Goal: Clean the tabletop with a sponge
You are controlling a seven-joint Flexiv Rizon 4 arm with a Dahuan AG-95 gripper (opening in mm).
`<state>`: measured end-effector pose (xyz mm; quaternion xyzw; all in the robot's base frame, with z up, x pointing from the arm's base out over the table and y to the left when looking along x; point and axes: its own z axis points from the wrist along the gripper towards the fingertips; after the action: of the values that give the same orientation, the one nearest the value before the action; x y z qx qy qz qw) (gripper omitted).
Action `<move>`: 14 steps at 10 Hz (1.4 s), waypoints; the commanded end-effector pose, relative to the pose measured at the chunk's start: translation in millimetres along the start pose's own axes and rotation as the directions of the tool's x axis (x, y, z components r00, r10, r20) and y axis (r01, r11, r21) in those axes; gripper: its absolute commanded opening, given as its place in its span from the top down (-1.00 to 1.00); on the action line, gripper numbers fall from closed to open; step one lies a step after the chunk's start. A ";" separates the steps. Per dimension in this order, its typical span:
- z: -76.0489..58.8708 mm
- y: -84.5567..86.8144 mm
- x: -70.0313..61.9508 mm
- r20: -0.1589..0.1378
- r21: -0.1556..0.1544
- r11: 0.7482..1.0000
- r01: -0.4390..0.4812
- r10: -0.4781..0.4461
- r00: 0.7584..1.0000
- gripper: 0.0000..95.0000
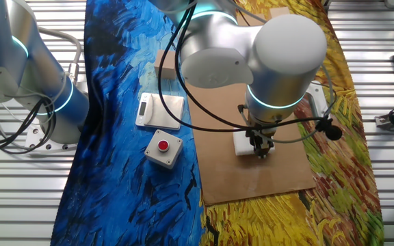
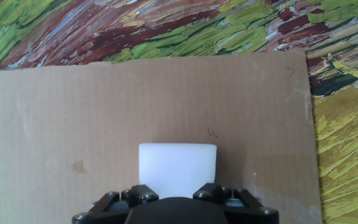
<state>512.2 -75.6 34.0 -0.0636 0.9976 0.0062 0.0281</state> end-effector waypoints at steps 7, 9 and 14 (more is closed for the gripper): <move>-0.1 -0.1 -0.3 0.003 -0.004 1.000 0.000 0.000 1.000 -0.60; -6.1 -0.6 0.0 0.000 -0.006 1.000 -0.008 0.008 1.000 -0.60; -33.8 -3.4 1.8 -0.005 -0.007 0.999 -0.032 0.032 0.999 -0.60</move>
<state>508.7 -79.8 70.7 -0.0468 0.9985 0.0098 0.0259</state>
